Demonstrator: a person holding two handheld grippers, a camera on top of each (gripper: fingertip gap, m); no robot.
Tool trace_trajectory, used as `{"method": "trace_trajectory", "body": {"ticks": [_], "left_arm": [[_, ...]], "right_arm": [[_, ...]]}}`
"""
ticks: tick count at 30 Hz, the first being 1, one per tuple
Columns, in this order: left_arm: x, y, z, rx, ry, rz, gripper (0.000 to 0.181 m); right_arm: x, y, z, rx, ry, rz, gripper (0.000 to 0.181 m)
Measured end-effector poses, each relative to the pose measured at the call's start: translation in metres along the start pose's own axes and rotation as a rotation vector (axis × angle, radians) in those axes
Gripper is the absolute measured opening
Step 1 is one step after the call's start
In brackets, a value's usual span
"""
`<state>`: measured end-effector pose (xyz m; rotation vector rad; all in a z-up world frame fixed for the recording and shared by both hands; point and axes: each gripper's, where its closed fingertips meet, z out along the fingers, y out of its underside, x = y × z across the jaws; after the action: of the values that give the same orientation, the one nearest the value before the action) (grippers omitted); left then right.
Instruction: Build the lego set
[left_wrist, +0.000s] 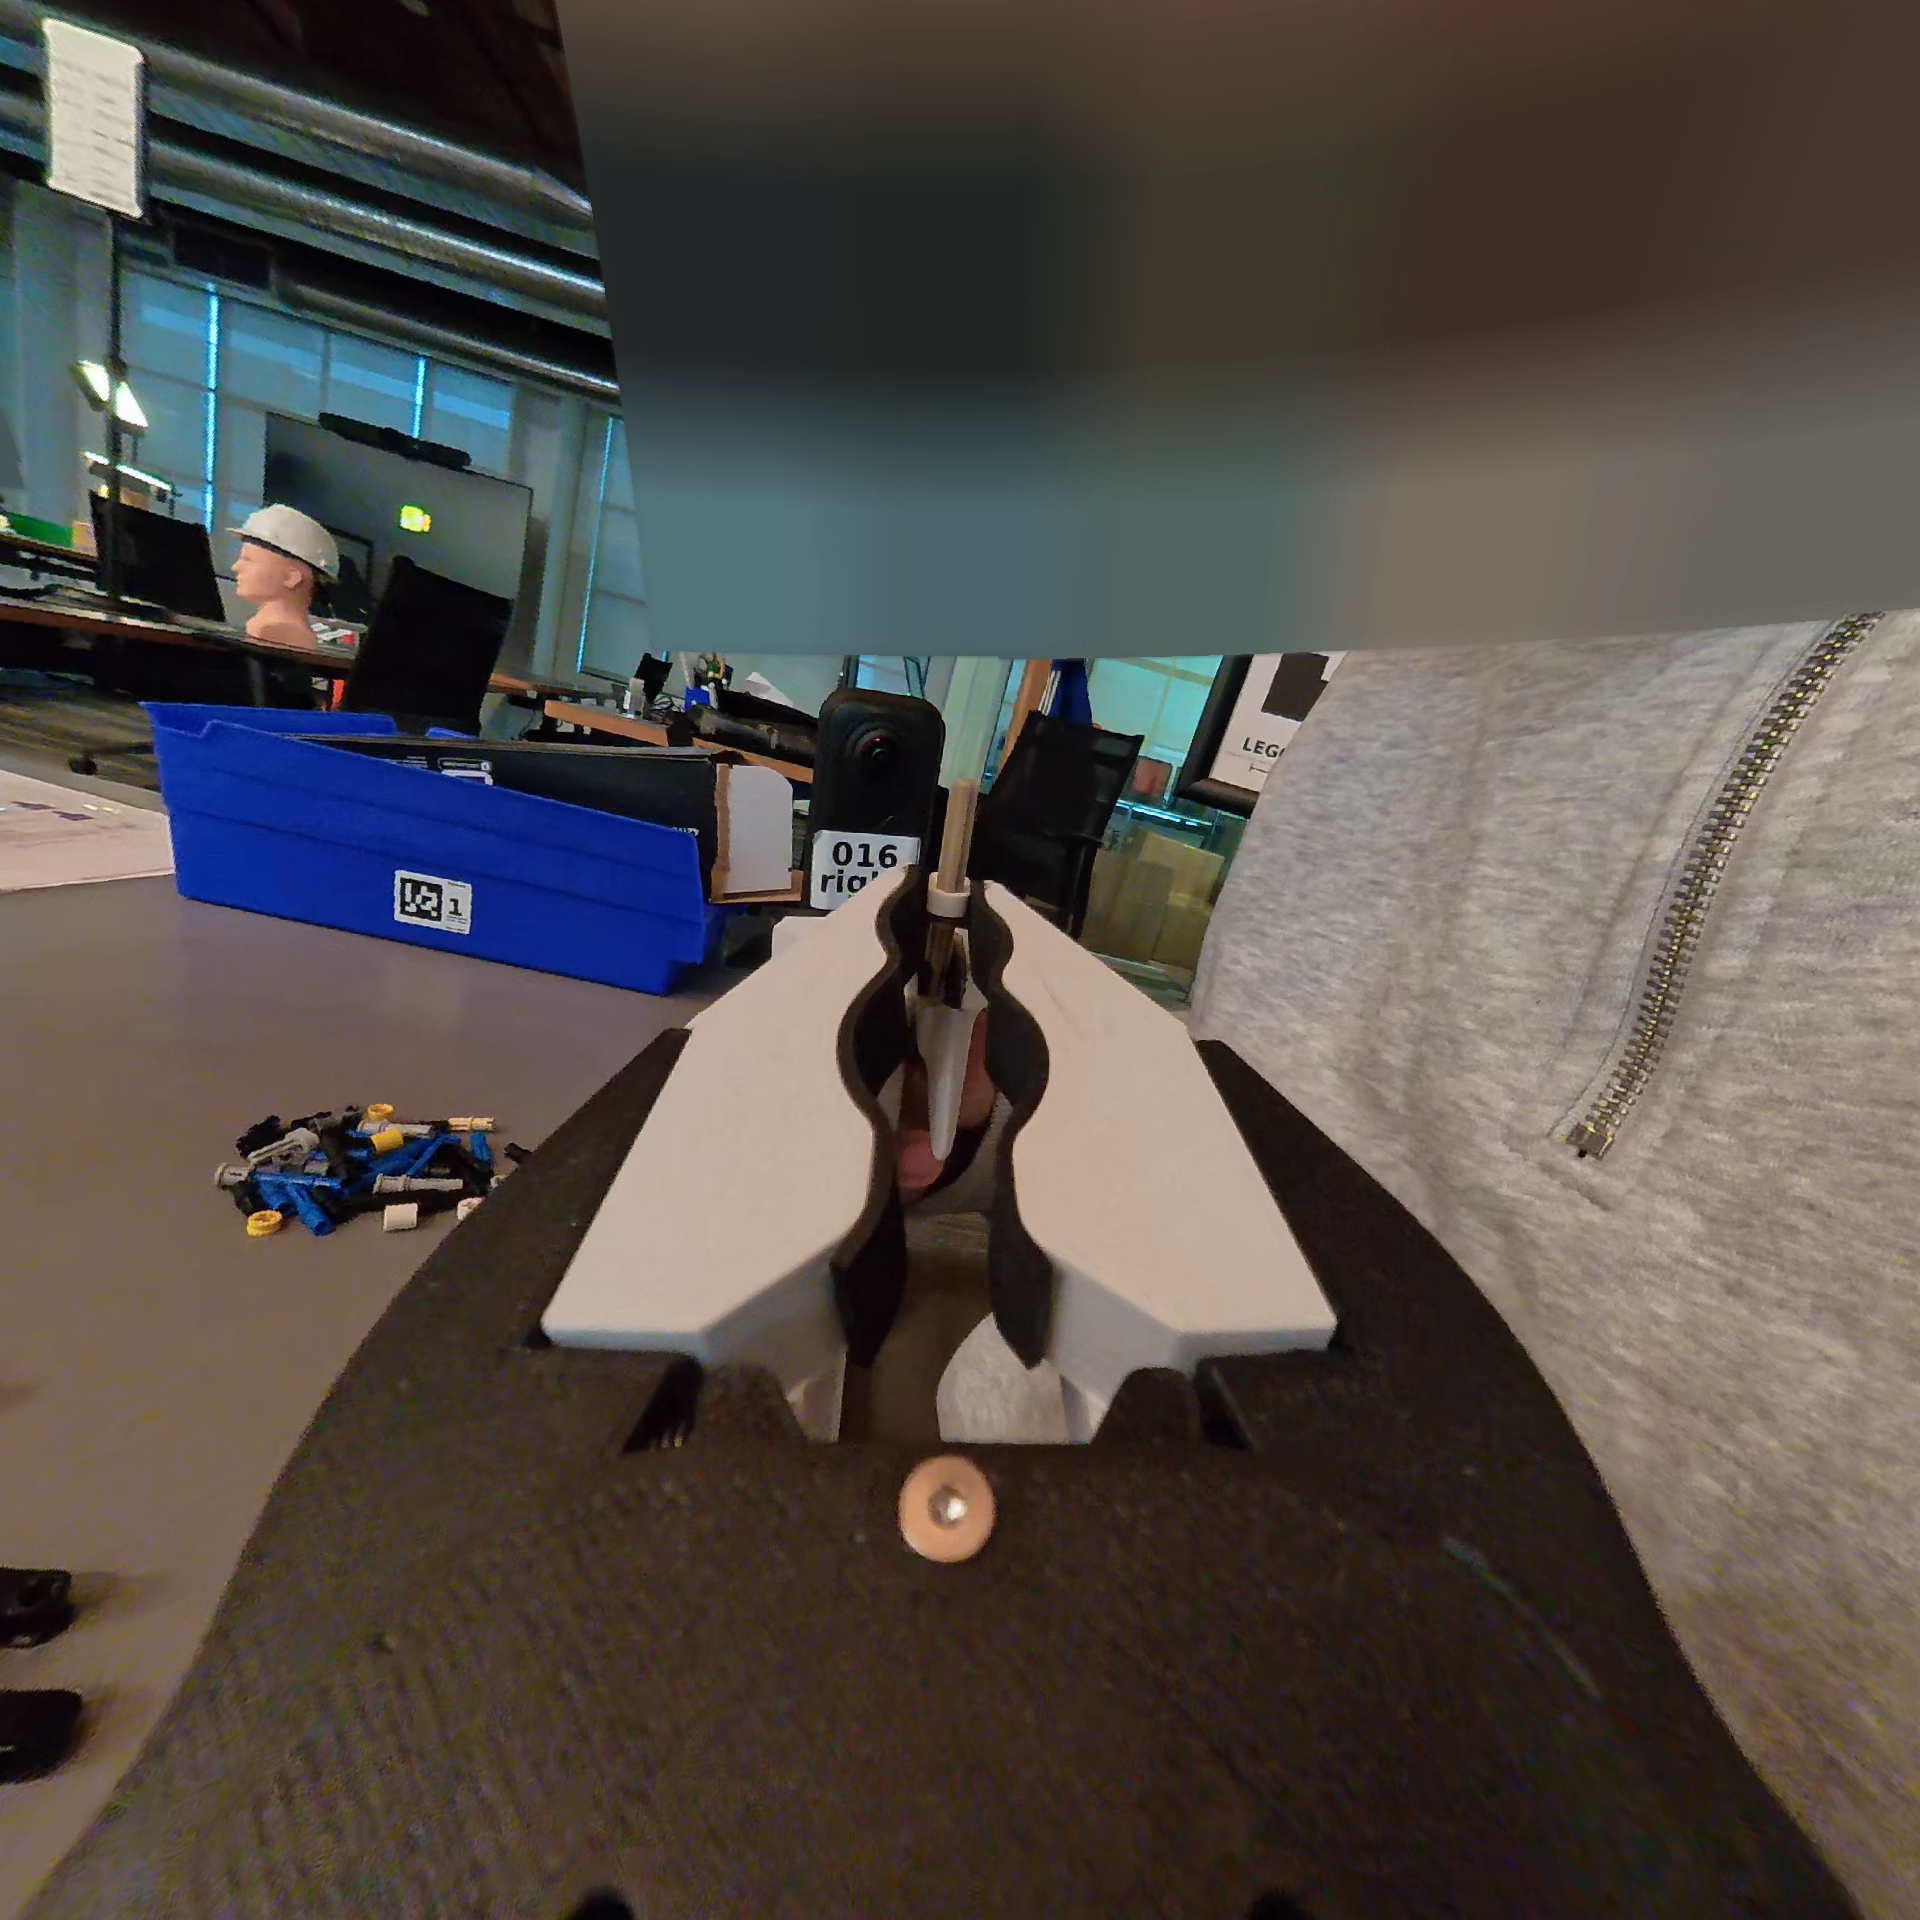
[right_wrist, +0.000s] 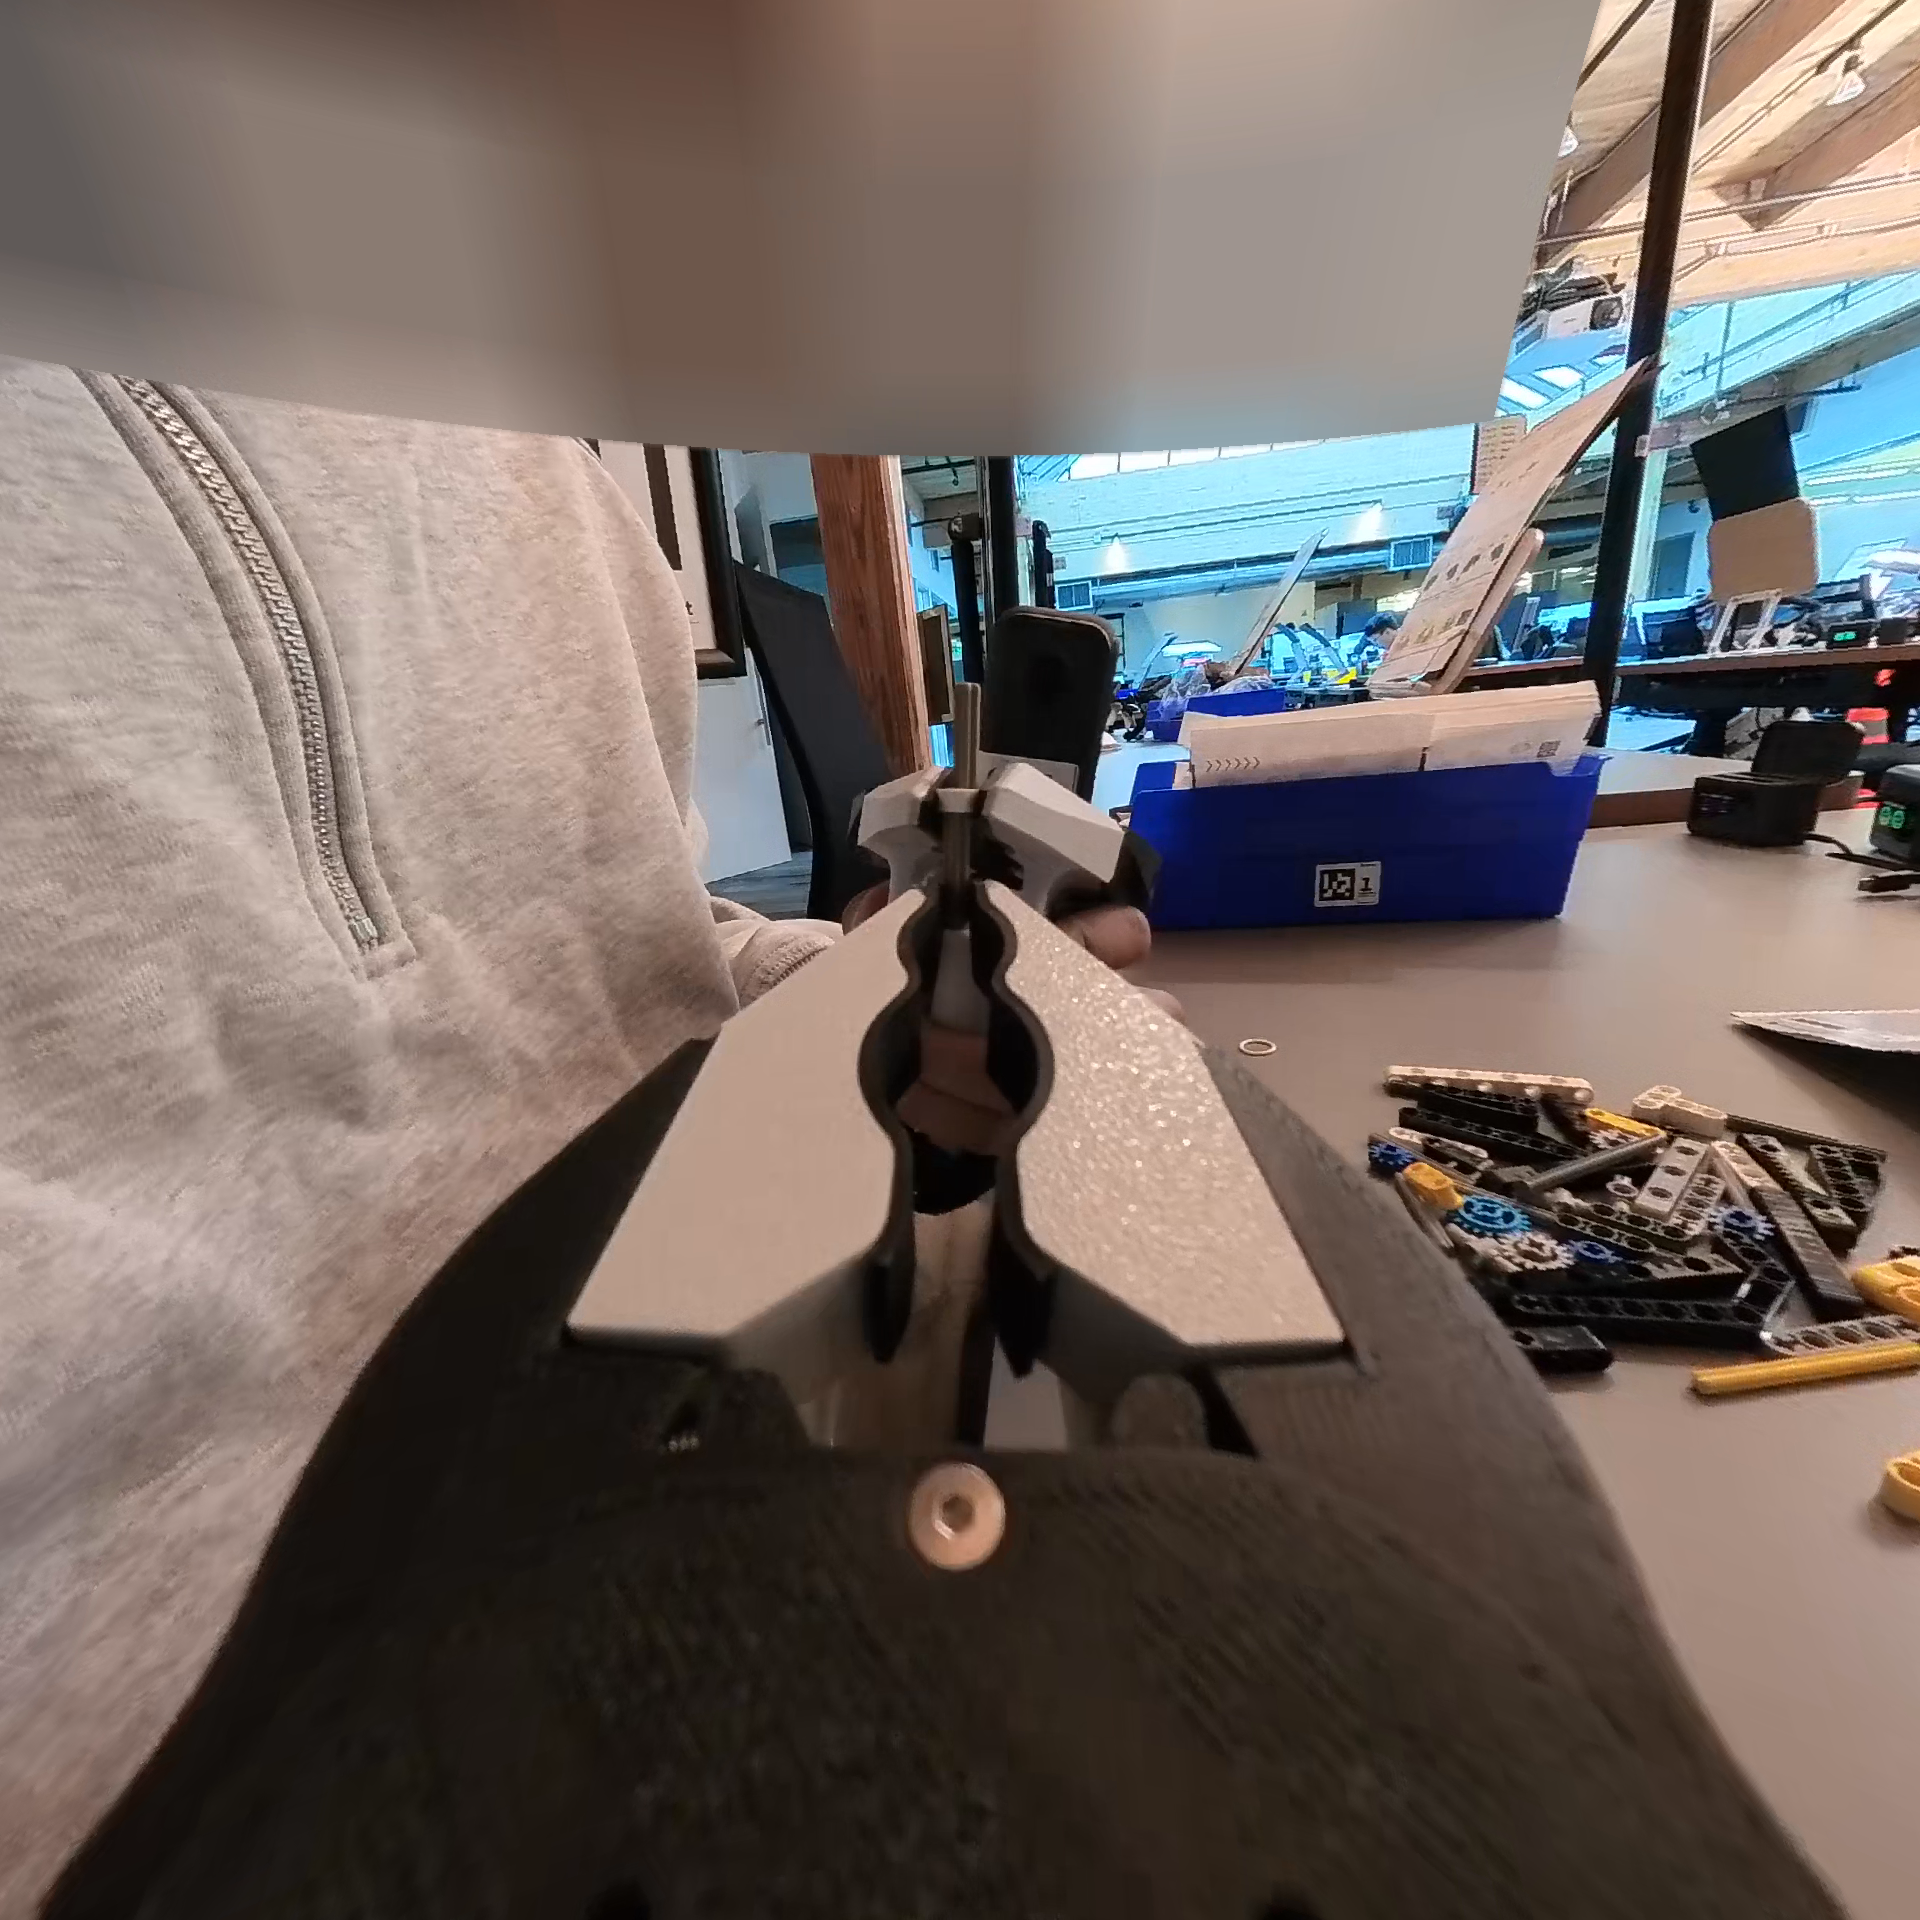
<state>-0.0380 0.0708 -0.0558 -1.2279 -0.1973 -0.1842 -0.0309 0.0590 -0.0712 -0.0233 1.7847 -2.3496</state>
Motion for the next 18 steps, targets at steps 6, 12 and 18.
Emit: {"method": "trace_trajectory", "body": {"ticks": [6, 12, 18], "left_arm": [[-0.0001, 0.0001, 0.0001, 0.0, -0.003, 0.005, 0.006], [-0.0003, -0.0001, 0.0001, 0.001, -0.002, 0.002, 0.006], [-0.0007, 0.0, 0.0001, 0.003, -0.003, 0.002, 0.006]], "right_arm": [[-0.0002, 0.0, -0.0002, 0.0, 0.0, 0.0, 0.003], [-0.0002, -0.0001, -0.0002, 0.0, 0.0, 0.0, 0.003], [0.0001, -0.0002, -0.0001, 0.0, -0.001, 0.002, 0.003]]}}
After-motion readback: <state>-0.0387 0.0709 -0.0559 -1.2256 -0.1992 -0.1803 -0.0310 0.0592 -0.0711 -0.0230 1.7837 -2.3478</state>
